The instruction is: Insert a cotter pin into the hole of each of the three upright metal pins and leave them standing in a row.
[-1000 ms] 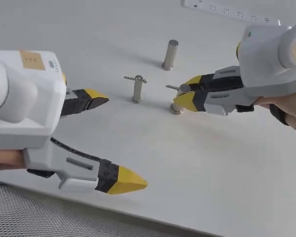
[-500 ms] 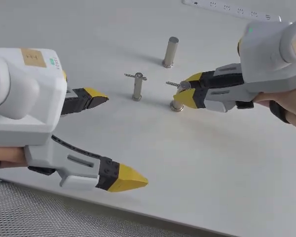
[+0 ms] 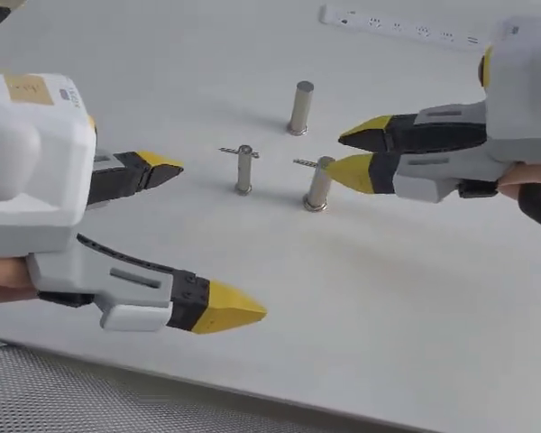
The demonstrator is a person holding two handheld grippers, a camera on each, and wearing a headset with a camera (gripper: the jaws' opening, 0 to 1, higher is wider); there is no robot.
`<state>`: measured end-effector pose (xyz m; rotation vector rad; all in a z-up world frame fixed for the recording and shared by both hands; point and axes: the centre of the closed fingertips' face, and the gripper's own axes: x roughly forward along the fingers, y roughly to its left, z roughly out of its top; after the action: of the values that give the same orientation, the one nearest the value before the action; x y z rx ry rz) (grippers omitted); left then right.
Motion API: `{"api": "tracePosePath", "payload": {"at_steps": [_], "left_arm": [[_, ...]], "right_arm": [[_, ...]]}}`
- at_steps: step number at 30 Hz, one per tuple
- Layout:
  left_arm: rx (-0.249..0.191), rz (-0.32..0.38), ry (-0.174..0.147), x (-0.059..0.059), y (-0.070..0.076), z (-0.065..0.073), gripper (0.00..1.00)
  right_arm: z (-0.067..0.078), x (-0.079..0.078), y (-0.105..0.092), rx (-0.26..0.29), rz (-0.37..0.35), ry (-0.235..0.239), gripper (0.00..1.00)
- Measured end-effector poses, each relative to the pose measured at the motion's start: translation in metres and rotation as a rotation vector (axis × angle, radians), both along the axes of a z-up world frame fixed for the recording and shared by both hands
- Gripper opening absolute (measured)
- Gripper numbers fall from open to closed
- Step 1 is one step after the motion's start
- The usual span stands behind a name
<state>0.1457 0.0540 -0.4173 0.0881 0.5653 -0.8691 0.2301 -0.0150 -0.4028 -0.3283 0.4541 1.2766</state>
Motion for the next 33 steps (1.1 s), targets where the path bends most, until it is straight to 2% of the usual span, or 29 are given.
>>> {"api": "tracePosePath", "payload": {"at_steps": [2, 3, 5, 7, 9, 13, 15, 18, 20, 21, 23, 27, 33], "left_arm": [[-0.003, 0.007, -0.01, 0.002, 0.002, 0.002, 0.99], [-0.002, 0.008, -0.015, 0.003, 0.003, 0.003, 0.98], [0.002, 0.007, -0.021, 0.005, 0.005, 0.006, 0.95], [-0.002, 0.012, -0.016, 0.006, 0.006, 0.008, 0.94], [-0.004, 0.017, -0.026, 0.008, 0.006, 0.01, 0.94], [0.01, 0.027, -0.03, 0.013, 0.006, 0.012, 0.96], [0.009, 0.036, -0.045, 0.016, 0.006, 0.014, 0.99], [-0.011, 0.048, -0.045, 0.021, 0.004, 0.019, 0.99], [-0.02, 0.05, -0.05, 0.024, 0.003, 0.022, 0.99], [-0.021, 0.062, -0.06, 0.029, 0.004, 0.025, 0.99], [-0.014, 0.076, -0.076, 0.037, 0.006, 0.026, 0.99], [-0.02, 0.095, -0.077, 0.049, 0.008, 0.028, 0.99], [-0.042, 0.089, -0.088, 0.066, 0.003, 0.038, 0.99]], "right_arm": [[0.006, -0.003, -0.002, 0.028, -0.022, 0.012, 0.28], [0.014, -0.008, -0.002, 0.077, -0.037, 0.032, 0.31], [0.024, -0.017, -0.003, 0.115, -0.038, 0.028, 0.36], [0.028, -0.021, -0.006, 0.131, -0.051, 0.027, 0.43], [0.034, -0.027, -0.006, 0.149, -0.067, 0.035, 0.48], [0.042, -0.034, -0.009, 0.203, -0.109, 0.073, 0.51], [0.045, -0.035, -0.012, 0.218, -0.125, 0.067, 0.52], [0.047, -0.035, -0.016, 0.217, -0.148, 0.061, 0.58], [0.046, -0.035, -0.019, 0.215, -0.169, 0.067, 0.7], [0.045, -0.035, -0.022, 0.207, -0.185, 0.072, 0.76], [0.041, -0.036, -0.026, 0.188, -0.206, 0.078, 0.83], [0.034, -0.038, -0.035, 0.17, -0.253, 0.108, 0.89], [0.022, -0.041, -0.048, 0.124, -0.314, 0.135, 0.95]]}}
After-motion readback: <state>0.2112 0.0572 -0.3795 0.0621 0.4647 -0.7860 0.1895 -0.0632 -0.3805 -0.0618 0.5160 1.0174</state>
